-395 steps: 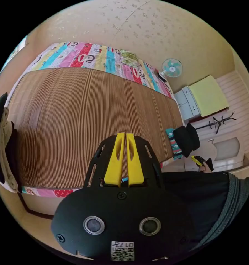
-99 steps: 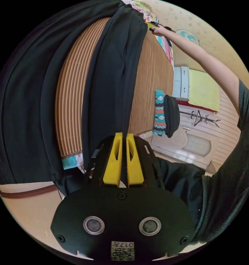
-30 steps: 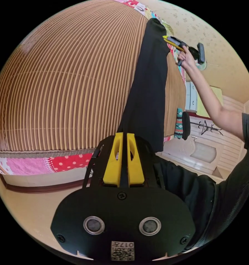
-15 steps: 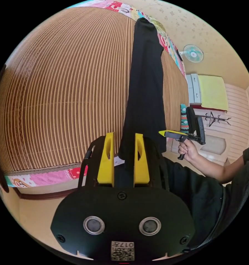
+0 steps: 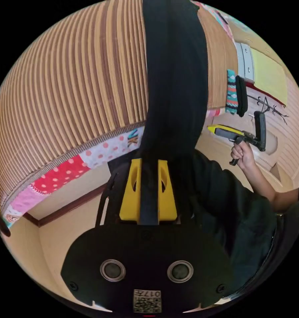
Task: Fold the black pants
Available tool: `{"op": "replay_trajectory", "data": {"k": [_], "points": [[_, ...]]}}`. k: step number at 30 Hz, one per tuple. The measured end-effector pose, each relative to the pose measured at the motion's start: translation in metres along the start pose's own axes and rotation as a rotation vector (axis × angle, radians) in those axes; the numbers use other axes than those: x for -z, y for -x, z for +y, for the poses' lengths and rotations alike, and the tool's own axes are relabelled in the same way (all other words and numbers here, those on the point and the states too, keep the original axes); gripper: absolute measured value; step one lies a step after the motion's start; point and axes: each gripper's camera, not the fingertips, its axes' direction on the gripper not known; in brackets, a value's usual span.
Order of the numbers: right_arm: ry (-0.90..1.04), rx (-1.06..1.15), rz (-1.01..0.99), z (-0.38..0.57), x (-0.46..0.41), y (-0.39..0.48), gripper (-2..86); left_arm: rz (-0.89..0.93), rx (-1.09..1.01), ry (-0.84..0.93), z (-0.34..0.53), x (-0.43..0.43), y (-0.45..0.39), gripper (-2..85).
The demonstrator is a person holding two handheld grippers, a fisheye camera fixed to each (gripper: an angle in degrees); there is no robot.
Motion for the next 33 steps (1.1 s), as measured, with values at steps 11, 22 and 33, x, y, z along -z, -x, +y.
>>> {"op": "replay_trajectory", "data": {"k": [11, 22, 33], "points": [[-0.264, 0.048, -0.477, -0.113, 0.025, -0.083, 12.5, 0.36, -0.12, -0.314, -0.139, 0.105, 0.048, 13.5], [-0.318, 0.08, -0.782, -0.112, 0.019, -0.09, 3.5, 0.47, -0.155, -0.41, -0.125, 0.101, 0.016, 5.1], [-0.453, 0.45, -0.991, 0.074, 0.132, -0.038, 1.7, 0.654, -0.598, -0.444, 0.092, 0.209, -0.128, 3.9]]}}
